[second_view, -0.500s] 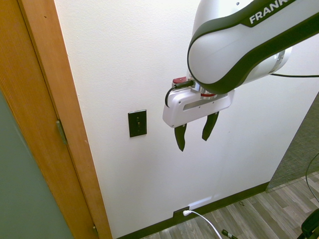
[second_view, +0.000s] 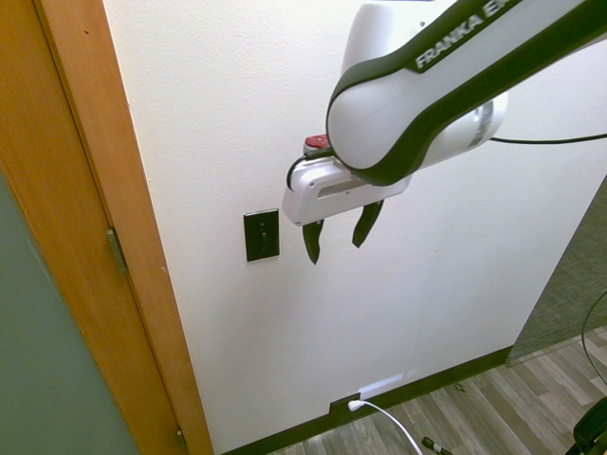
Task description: Turn off the light
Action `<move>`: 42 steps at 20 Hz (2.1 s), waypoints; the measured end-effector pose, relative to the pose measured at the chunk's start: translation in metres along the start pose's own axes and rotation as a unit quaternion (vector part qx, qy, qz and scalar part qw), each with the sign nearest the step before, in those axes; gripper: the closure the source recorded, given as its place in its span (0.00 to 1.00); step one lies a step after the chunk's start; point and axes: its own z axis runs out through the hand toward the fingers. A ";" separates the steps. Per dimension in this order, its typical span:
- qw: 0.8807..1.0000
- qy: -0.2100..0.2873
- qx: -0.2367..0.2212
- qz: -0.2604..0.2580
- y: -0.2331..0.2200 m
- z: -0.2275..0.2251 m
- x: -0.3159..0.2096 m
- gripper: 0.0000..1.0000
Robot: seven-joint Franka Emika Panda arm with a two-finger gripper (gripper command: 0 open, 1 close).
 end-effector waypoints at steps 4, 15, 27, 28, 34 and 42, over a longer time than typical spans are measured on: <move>0.998 0.033 0.047 0.003 -0.041 0.020 0.018 0.00; 0.992 0.080 0.099 0.013 -0.072 0.059 0.018 1.00; 0.988 0.102 0.111 0.026 -0.090 0.063 0.015 1.00; 0.988 0.103 0.114 0.028 -0.090 0.063 0.016 1.00; 0.987 0.104 0.114 0.042 -0.086 0.064 0.021 1.00; 0.986 0.105 0.111 0.058 -0.080 0.065 0.027 1.00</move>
